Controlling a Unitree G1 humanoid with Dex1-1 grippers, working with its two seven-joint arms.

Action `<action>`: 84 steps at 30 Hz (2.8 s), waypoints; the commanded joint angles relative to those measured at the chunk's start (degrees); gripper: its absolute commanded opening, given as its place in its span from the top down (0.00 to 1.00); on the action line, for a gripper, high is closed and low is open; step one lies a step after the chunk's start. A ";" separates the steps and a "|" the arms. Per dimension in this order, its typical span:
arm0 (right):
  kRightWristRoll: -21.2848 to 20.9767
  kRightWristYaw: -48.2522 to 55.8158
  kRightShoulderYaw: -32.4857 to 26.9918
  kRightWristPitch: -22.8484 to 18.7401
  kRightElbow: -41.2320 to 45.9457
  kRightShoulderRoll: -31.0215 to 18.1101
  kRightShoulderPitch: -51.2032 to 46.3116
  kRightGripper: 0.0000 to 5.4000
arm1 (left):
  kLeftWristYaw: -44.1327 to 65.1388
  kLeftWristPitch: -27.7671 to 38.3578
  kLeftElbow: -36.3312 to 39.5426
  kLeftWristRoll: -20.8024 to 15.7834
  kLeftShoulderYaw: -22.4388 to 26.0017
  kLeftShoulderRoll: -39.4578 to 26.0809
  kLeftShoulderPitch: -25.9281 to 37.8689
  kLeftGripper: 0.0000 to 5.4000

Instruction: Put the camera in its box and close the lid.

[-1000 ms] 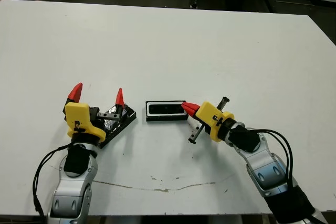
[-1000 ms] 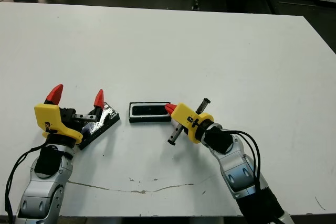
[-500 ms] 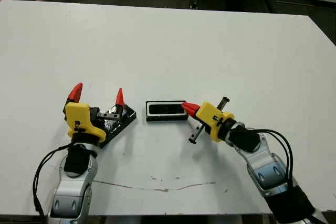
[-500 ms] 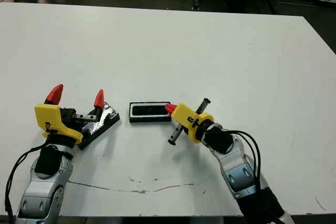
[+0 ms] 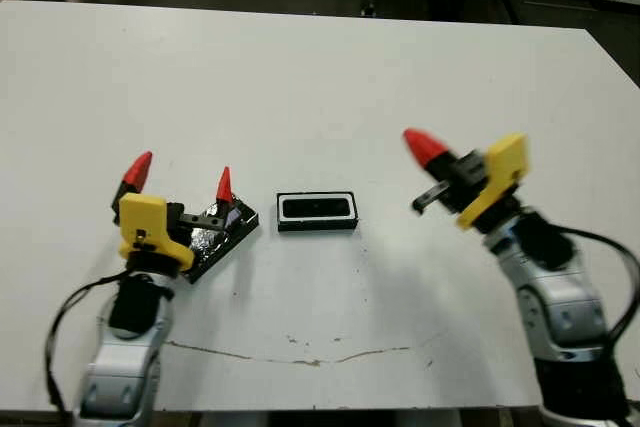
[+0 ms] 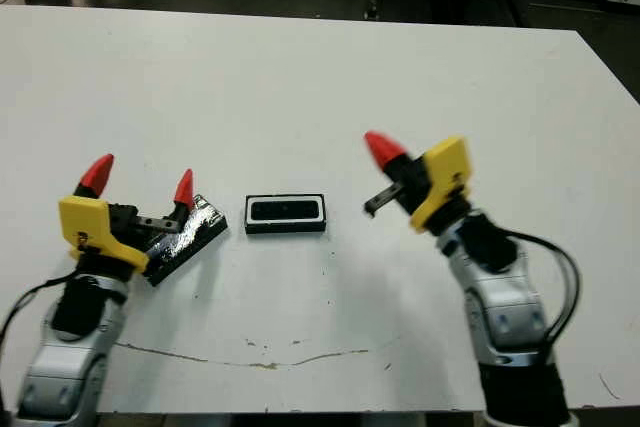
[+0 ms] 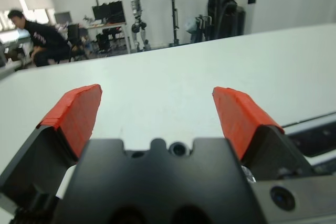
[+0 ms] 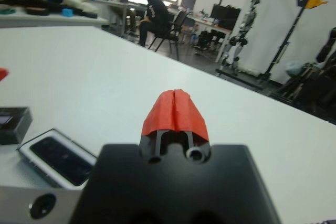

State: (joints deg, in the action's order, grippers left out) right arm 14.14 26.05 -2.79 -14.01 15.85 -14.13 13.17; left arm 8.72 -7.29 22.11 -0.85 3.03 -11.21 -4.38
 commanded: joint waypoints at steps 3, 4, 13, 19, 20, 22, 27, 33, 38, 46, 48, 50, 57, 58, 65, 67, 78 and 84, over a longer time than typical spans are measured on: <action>1.18 -2.43 -2.01 -2.86 2.42 -1.02 0.07 1.00 | 8.17 -13.91 8.69 -4.68 3.78 -9.77 2.31 0.00; 1.19 -2.77 -2.03 -3.06 2.59 -1.01 0.04 1.00 | 9.46 -16.85 10.06 -5.92 4.64 -11.48 3.23 0.00; 0.82 -5.24 -0.93 -4.74 4.09 -0.16 -0.63 1.00 | 15.99 -52.31 13.40 -30.80 14.42 -21.89 17.38 0.00; 0.44 -7.20 -0.08 -5.73 4.97 0.49 -1.39 1.00 | 18.80 -65.65 7.85 -38.85 13.04 -25.94 24.28 0.00; 0.27 -7.22 0.12 -5.52 4.75 0.45 -1.49 1.00 | 19.23 -67.08 6.44 -39.61 12.42 -26.20 25.20 0.00; -0.05 -7.37 0.42 -5.12 4.41 0.34 -1.71 1.00 | 19.19 -70.42 4.58 -40.59 10.86 -26.54 27.20 0.00; -0.43 -7.79 0.68 -5.18 4.49 0.28 -2.24 1.00 | 18.27 -75.26 3.22 -40.74 6.46 -26.00 30.09 0.00; -1.27 -8.02 1.11 -5.33 4.63 0.35 -2.66 1.00 | 18.71 -74.81 3.84 -39.23 0.34 -27.46 31.47 0.00; -1.85 -8.04 1.63 -4.58 4.37 0.42 -2.85 1.00 | 20.27 -72.10 4.35 -37.80 -3.76 -29.76 31.76 0.00; -1.87 -7.74 2.18 -4.78 4.45 0.32 -2.99 1.00 | 22.49 -68.84 4.30 -35.27 -8.49 -32.84 30.95 0.00; -2.15 -7.70 2.39 -4.50 4.58 0.20 -3.10 1.00 | 22.33 -68.64 4.35 -34.67 -9.06 -33.01 30.79 0.00; -2.18 -7.72 2.46 -4.55 4.80 0.18 -3.19 1.00 | 22.40 -68.46 4.52 -34.18 -9.45 -33.13 30.64 0.00; -2.34 -7.84 2.59 -5.23 5.76 -0.03 -3.60 1.00 | 22.58 -67.93 3.71 -33.09 -9.14 -32.59 29.66 0.00; -2.28 -7.72 2.54 -5.17 5.76 -0.05 -3.67 1.00 | 22.55 -68.02 3.62 -33.09 -8.83 -32.43 29.45 0.00; -2.82 -7.74 2.63 -5.03 6.13 -0.33 -3.96 1.00 | 23.82 -66.58 2.63 -32.01 -10.18 -33.32 28.83 0.00; -3.14 -8.00 2.73 -5.39 6.52 -0.38 -4.04 1.00 | 24.89 -65.79 2.13 -31.55 -11.01 -33.85 28.87 0.00; -2.71 -7.73 2.46 -5.90 7.41 -0.12 -4.40 1.00 | 24.68 -67.85 1.83 -30.15 -12.86 -34.55 27.44 0.00; -2.91 -7.72 2.41 -6.12 7.73 -0.44 -4.50 1.00 | 25.43 -66.25 1.46 -29.11 -13.81 -34.98 25.60 0.00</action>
State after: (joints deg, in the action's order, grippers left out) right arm 11.24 18.31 -0.06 -19.07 22.99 -13.62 9.47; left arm 33.65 -74.17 23.90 -30.78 -10.12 -45.11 22.26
